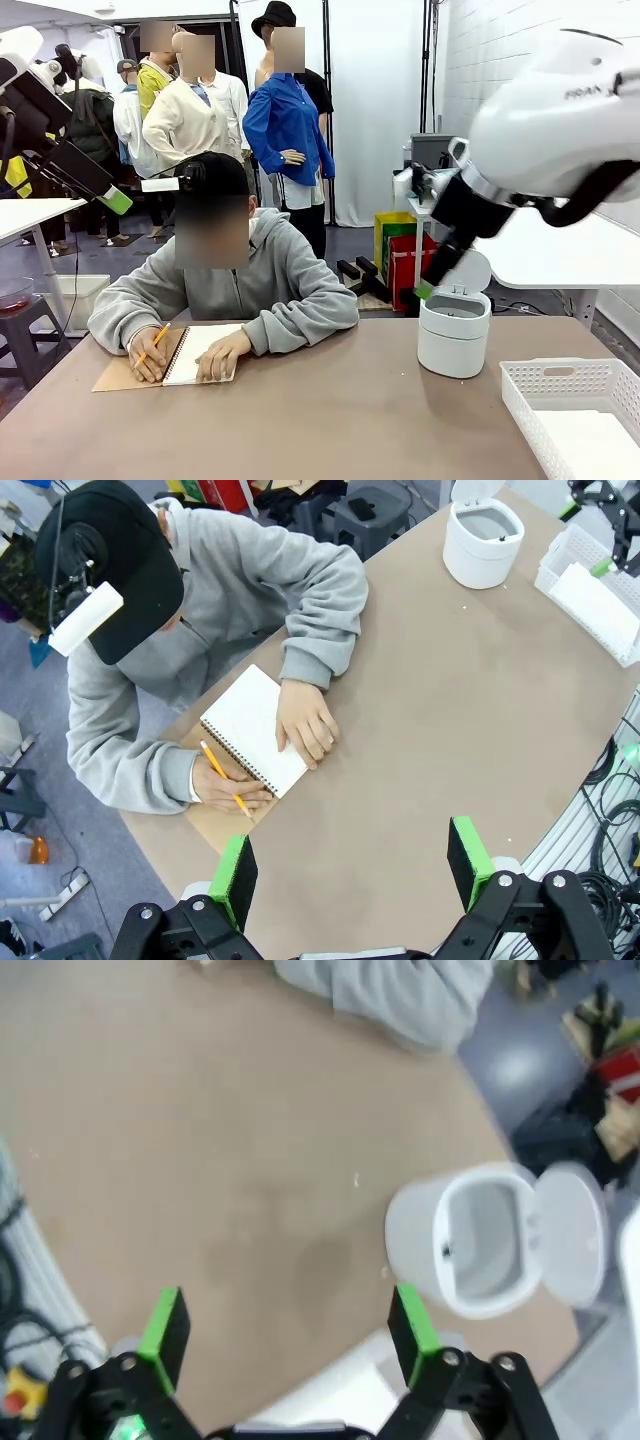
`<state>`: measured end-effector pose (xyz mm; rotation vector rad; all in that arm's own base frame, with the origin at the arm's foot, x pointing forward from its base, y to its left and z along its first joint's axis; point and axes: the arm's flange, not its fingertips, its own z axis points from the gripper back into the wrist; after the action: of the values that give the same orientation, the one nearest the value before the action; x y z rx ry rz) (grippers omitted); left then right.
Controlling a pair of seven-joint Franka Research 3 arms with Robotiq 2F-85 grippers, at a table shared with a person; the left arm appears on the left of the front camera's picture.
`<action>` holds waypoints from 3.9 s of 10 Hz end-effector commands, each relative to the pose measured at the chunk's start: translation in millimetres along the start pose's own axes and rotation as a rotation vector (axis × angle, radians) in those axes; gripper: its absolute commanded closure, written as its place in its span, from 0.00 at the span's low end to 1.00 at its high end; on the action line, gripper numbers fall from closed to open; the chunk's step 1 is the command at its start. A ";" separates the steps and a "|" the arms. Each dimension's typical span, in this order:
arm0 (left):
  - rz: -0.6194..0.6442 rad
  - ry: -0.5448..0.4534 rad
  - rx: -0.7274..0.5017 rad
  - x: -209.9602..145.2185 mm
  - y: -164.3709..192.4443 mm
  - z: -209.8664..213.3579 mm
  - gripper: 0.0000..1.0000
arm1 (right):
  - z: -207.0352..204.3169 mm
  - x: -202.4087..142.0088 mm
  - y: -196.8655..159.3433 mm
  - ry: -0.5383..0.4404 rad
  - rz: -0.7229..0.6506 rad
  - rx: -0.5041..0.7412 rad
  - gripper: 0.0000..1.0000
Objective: Sort the paper based on its condition.
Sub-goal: If a person hands you a paper, place it in the Organizing basket , and if it's crumpled, put it in the Trash can.
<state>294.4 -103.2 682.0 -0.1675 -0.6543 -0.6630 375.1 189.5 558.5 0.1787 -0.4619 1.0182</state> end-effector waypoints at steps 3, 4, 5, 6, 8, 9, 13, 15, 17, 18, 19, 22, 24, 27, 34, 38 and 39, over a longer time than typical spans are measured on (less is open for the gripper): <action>0.001 0.000 0.002 -0.4 0.3 0.1 0.00 | 4.2 55.4 -4.4 -0.156 0.065 0.047 0.00; 0.001 0.000 0.002 -0.4 0.3 0.1 0.00 | 9.4 65.1 -3.5 -0.188 0.052 0.008 0.00; 0.001 0.000 0.002 -0.4 0.3 0.1 0.00 | 15.2 74.8 -3.4 -0.218 0.029 0.037 0.00; 0.001 0.000 0.002 -0.4 0.3 0.1 0.00 | 22.3 82.1 -3.4 -0.220 0.017 0.051 0.00; 0.001 0.000 0.002 -0.4 0.3 0.1 0.00 | 35.9 91.3 -4.9 -0.259 -0.011 0.023 0.00; 0.001 0.000 0.002 -0.4 0.3 0.1 0.00 | 43.5 92.8 -4.7 -0.262 -0.018 0.038 0.00; 0.001 0.000 0.002 -0.4 0.3 0.1 0.00 | 56.3 93.0 -4.4 -0.267 0.003 0.011 0.00; 0.001 0.000 0.002 -0.4 0.3 0.1 0.00 | 56.3 93.0 -4.4 -0.267 0.003 0.011 0.00; 0.001 0.000 0.002 -0.4 0.3 0.1 0.00 | 56.3 93.0 -4.4 -0.267 0.003 0.011 0.00; 0.001 0.000 0.002 -0.4 0.3 0.1 0.00 | 56.3 93.0 -4.4 -0.267 0.003 0.011 0.00; 0.001 0.000 0.002 -0.4 0.3 0.1 0.00 | 56.3 93.0 -4.4 -0.267 0.003 0.011 0.00; 0.001 0.000 0.002 -0.4 0.3 0.1 0.00 | 56.3 93.0 -4.4 -0.267 0.003 0.011 0.00; 0.001 0.000 0.002 -0.4 0.3 0.1 0.00 | 56.3 93.0 -4.4 -0.267 0.003 0.011 0.00; 0.001 0.000 0.002 -0.4 0.3 0.1 0.00 | 56.3 93.0 -4.4 -0.267 0.003 0.011 0.00; 0.001 0.000 0.002 -0.4 0.3 0.1 0.00 | 56.3 93.0 -4.4 -0.267 0.003 0.011 0.00; 0.001 0.000 0.002 -0.4 0.3 0.1 0.00 | 56.3 93.0 -4.4 -0.267 0.003 0.011 0.00; 0.001 0.000 0.002 -0.4 0.3 0.1 0.00 | 56.3 93.0 -4.4 -0.267 0.003 0.011 0.00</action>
<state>294.4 -103.1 682.0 -0.1676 -0.6542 -0.6629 402.9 239.6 652.1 0.3058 -0.6972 0.9980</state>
